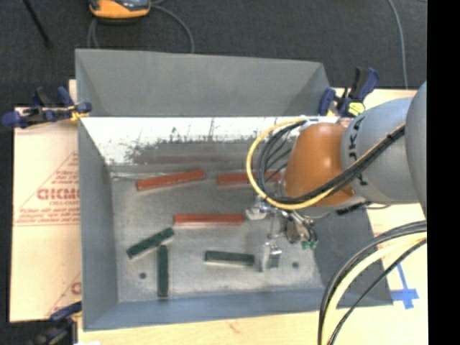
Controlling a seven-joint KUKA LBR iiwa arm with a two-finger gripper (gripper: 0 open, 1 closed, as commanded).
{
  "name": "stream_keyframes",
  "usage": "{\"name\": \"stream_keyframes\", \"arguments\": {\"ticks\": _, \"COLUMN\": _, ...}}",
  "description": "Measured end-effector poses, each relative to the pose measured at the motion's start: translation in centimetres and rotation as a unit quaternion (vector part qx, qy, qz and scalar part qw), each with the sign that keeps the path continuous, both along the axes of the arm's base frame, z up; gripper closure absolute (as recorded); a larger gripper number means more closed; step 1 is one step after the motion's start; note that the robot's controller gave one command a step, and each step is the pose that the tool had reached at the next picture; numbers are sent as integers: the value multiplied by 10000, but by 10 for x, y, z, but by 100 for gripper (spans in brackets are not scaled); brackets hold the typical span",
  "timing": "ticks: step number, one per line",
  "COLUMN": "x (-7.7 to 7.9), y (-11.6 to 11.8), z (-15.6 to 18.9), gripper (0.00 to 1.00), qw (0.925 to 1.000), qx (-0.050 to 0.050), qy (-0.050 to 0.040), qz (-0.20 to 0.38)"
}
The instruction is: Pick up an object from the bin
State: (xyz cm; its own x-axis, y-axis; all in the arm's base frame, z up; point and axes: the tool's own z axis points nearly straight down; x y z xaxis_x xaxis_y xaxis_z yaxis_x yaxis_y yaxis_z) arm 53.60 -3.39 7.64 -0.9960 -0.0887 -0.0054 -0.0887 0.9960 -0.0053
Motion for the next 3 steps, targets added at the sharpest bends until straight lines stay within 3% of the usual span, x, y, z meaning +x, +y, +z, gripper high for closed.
{"name": "stream_keyframes", "arguments": {"ticks": 1, "x": -5, "y": 84, "z": 0, "gripper": 100, "qw": 9989, "qx": 23, "qy": -52, "qz": 467}}
{"name": "stream_keyframes", "arguments": {"ticks": 2, "x": -5, "y": 84, "z": 0, "gripper": 100, "qw": 9989, "qx": 22, "qy": -52, "qz": 471}}
{"name": "stream_keyframes", "arguments": {"ticks": 3, "x": -5, "y": 99, "z": 138, "gripper": 100, "qw": 9978, "qx": 18, "qy": 9, "qz": 657}}
